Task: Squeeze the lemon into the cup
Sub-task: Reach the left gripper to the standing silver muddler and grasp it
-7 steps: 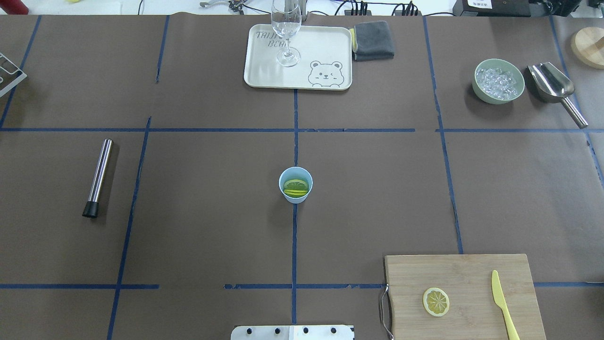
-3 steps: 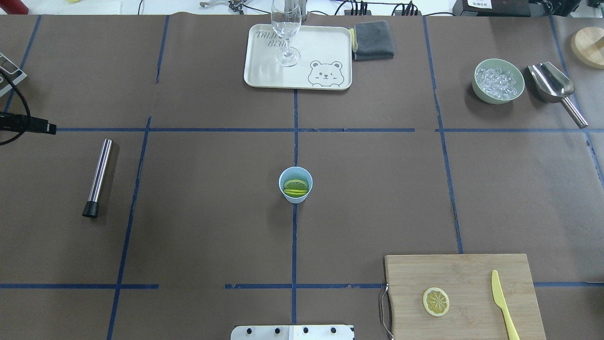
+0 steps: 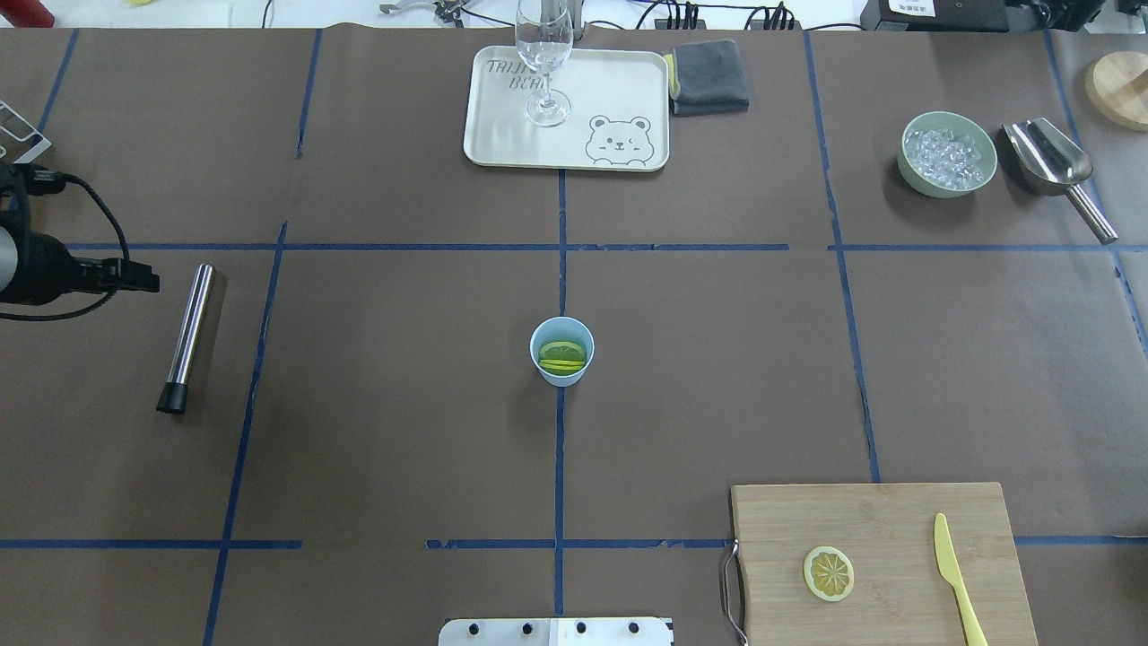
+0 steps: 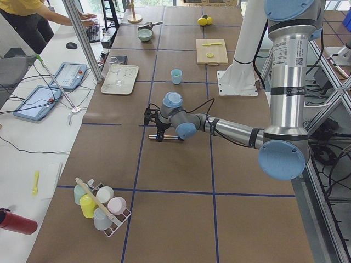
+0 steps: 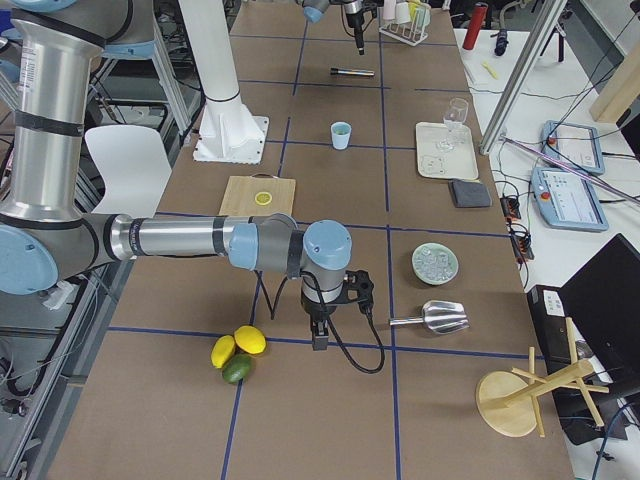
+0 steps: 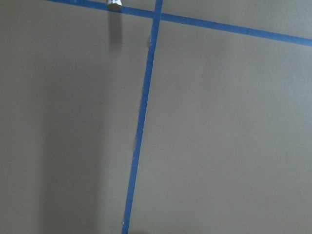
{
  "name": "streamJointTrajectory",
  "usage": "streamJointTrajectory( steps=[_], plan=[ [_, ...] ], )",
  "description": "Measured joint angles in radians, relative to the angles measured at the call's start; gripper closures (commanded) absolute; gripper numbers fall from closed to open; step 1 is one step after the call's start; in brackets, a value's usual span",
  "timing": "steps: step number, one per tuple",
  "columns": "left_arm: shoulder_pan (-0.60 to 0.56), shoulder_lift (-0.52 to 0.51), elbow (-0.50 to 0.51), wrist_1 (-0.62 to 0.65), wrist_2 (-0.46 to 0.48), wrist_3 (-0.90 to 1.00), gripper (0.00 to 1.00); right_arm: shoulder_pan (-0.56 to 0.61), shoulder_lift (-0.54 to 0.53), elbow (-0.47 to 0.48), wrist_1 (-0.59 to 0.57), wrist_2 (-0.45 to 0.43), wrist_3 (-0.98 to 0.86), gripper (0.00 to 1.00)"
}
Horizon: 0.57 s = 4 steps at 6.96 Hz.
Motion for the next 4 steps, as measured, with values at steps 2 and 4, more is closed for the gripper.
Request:
streamJointTrajectory(
  steps=[2,4],
  plan=[
    [0.049,-0.043,0.053,-0.001,0.036,-0.032,0.24,0.000,-0.001,0.000,0.000,0.000,-0.001,0.00],
    [0.057,-0.082,0.099,0.001,0.042,0.026,0.25,0.000,-0.001,0.000,0.000,-0.001,-0.002,0.00]
  ],
)
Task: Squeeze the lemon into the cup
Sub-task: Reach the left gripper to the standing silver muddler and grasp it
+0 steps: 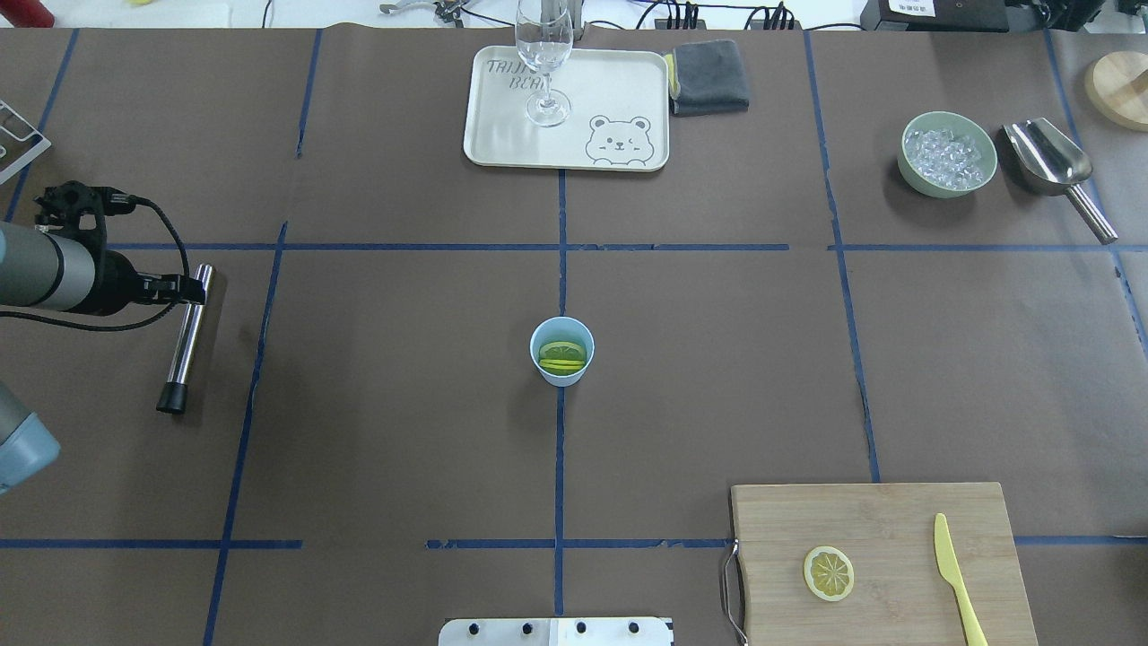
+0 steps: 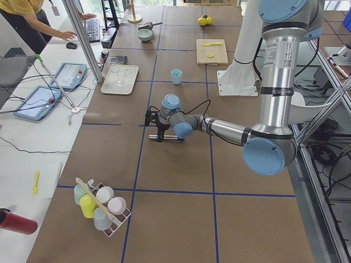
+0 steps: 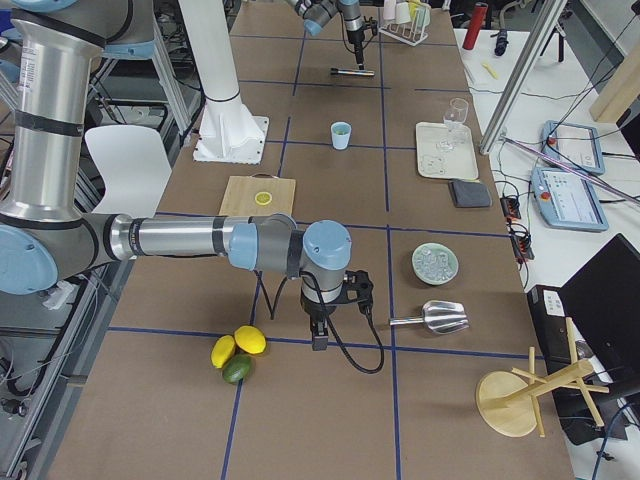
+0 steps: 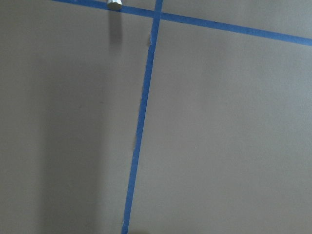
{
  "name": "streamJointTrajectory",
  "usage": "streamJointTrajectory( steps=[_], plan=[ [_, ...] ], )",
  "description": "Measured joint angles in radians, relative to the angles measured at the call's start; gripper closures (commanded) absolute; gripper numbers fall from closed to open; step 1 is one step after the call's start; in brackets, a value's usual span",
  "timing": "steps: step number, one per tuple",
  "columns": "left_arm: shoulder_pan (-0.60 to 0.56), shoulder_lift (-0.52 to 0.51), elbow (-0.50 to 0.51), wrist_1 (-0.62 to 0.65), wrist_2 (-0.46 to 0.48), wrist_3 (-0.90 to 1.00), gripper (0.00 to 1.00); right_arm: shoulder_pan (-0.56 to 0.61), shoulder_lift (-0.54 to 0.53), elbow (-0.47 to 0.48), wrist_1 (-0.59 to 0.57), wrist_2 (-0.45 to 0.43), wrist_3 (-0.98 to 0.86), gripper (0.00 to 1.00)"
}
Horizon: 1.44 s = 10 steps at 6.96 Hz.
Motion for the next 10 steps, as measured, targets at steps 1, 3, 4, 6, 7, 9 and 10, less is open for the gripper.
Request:
streamJointTrajectory(
  steps=[1,3,4,6,7,9,10],
  plan=[
    [0.000,-0.016,0.022,0.001,0.000,0.031,0.26,0.000,0.000,0.000,0.000,0.000,0.000,0.00],
    [0.001,-0.066,0.081,0.001,0.001,0.051,0.30,0.000,0.000,-0.001,0.000,-0.001,0.000,0.00],
    [0.001,-0.080,0.095,0.001,0.001,0.052,0.35,0.000,0.000,-0.001,0.000,-0.001,0.000,0.00],
    [0.001,-0.085,0.102,0.001,0.001,0.052,0.37,0.000,0.000,-0.001,0.000,-0.001,0.000,0.00],
    [0.001,-0.085,0.103,0.000,0.001,0.052,0.37,0.000,0.000,-0.002,0.000,-0.001,0.000,0.00],
    [0.004,-0.086,0.111,-0.003,0.001,0.051,0.38,0.000,0.000,-0.003,0.000,-0.002,0.000,0.00],
    [0.007,-0.086,0.115,-0.003,0.001,0.051,0.41,0.000,0.001,-0.006,0.000,-0.002,0.000,0.00]
  ],
)
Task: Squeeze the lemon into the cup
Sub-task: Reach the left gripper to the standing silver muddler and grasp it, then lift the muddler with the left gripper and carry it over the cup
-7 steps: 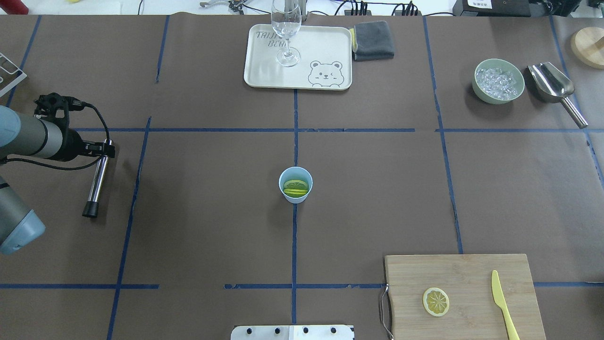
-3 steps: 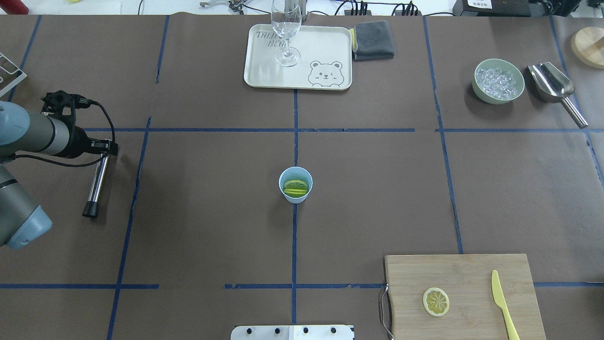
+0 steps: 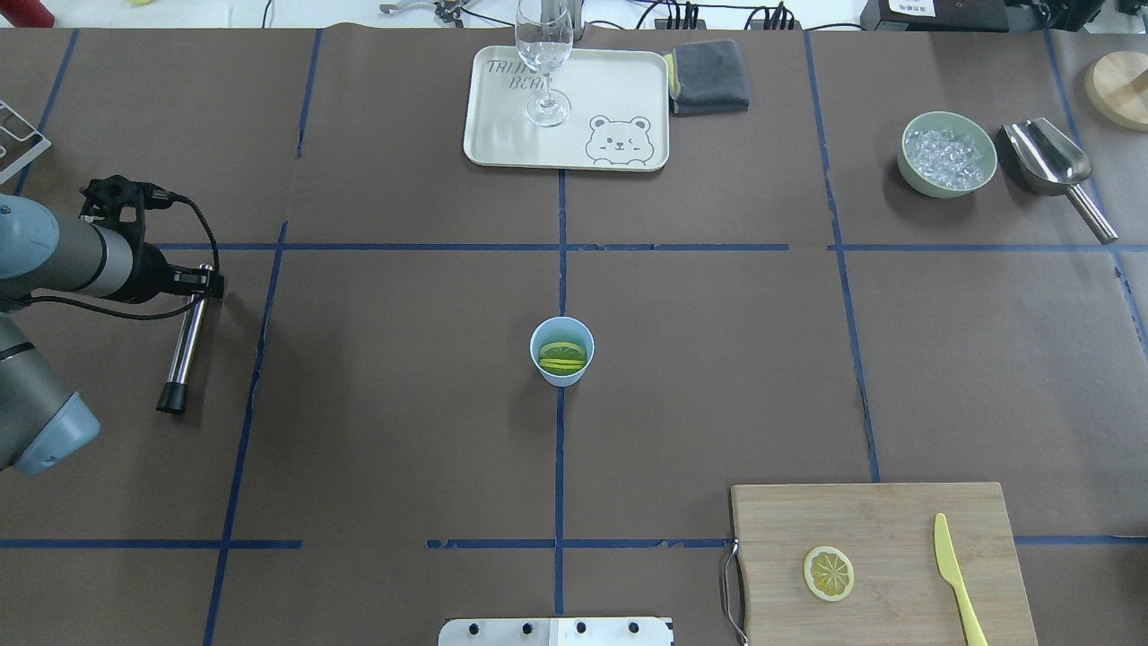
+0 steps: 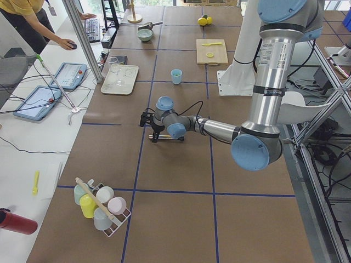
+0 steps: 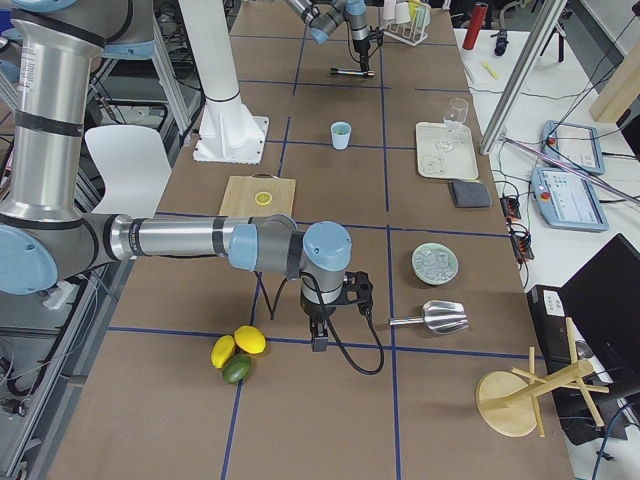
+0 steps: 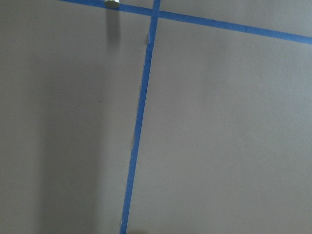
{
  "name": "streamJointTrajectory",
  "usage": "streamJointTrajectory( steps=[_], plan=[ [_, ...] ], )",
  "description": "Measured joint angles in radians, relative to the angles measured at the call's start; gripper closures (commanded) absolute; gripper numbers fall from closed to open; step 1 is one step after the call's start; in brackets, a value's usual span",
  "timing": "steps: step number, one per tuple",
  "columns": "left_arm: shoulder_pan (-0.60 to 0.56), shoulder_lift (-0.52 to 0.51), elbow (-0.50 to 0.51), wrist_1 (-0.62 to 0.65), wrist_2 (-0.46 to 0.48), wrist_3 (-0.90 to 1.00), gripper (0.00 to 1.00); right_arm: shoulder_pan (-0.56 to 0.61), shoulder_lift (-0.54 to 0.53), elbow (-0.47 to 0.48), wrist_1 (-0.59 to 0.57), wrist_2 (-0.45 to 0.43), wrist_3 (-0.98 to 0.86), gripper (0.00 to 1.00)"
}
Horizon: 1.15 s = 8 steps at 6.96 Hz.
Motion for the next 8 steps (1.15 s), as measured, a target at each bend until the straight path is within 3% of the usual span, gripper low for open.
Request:
streamJointTrajectory(
  steps=[2,6,8],
  plan=[
    [0.003,0.000,0.002,0.000,0.001,-0.002,1.00,0.000,0.001,-0.001,0.000,0.000,0.000,0.00],
    [0.003,0.000,-0.022,0.000,0.008,0.002,1.00,0.000,0.002,-0.002,0.000,0.000,0.002,0.00],
    [0.001,-0.005,-0.096,0.002,0.019,0.003,1.00,0.001,0.002,-0.001,0.000,0.001,0.002,0.00]
  ],
)
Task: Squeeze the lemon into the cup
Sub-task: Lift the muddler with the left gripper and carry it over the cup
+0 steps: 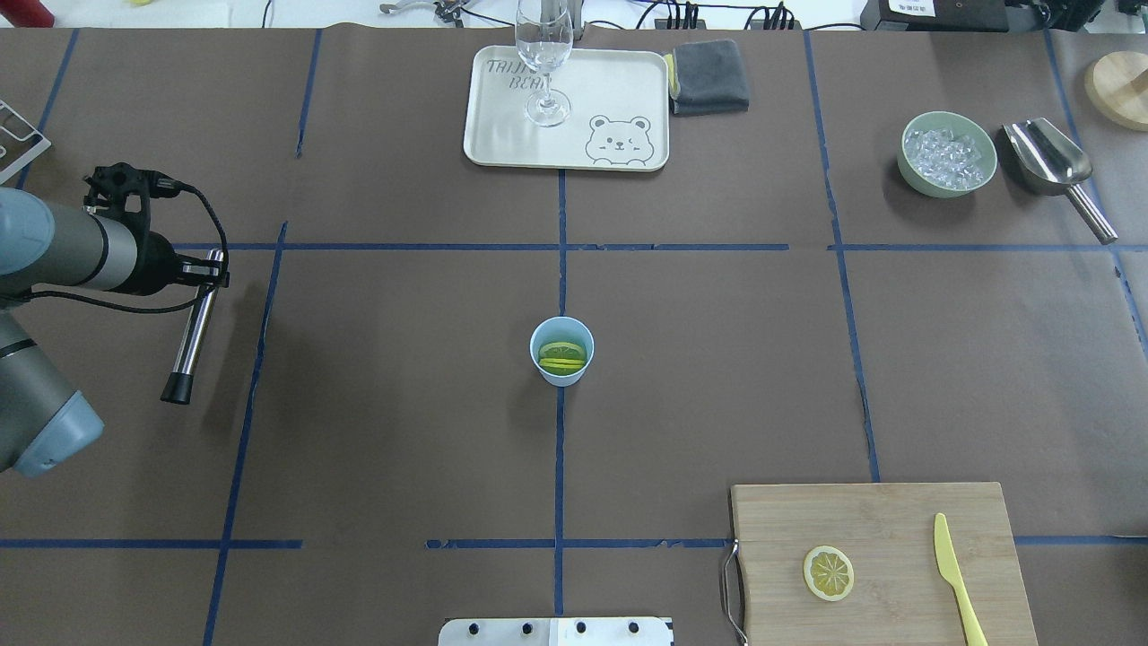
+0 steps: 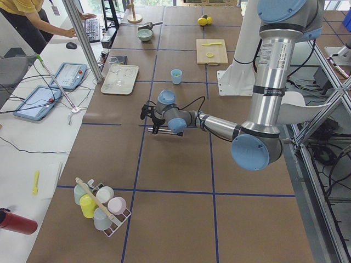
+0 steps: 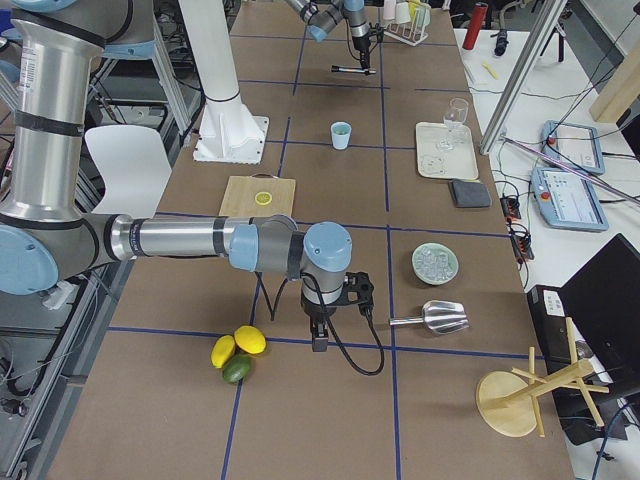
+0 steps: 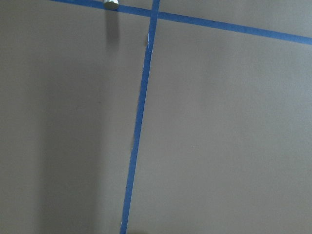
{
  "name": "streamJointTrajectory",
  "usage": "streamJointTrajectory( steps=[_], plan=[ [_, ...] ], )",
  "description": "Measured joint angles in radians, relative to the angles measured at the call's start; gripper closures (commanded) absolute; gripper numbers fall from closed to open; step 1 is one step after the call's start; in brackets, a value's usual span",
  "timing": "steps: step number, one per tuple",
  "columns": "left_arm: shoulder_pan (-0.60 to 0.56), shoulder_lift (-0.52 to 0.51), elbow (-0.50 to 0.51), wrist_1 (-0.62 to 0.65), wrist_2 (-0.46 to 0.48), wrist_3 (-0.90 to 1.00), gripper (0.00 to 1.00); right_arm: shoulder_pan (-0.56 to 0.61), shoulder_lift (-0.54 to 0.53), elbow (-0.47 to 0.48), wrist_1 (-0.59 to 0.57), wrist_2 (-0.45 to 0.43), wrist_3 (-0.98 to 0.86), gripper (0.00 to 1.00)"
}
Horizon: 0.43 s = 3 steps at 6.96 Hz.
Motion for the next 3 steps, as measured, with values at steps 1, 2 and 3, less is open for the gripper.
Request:
streamJointTrajectory(
  steps=[1,2,3],
  plan=[
    [0.000,-0.034,-0.042,-0.006,0.048,0.000,1.00,0.000,0.000,0.000,0.000,0.000,0.000,0.00],
    [0.000,-0.096,-0.067,-0.017,0.128,-0.001,1.00,0.000,0.000,0.000,0.000,-0.001,-0.001,0.00],
    [0.001,-0.172,-0.080,-0.048,0.187,-0.004,1.00,0.002,0.000,-0.001,0.000,-0.001,-0.001,0.00]
  ],
)
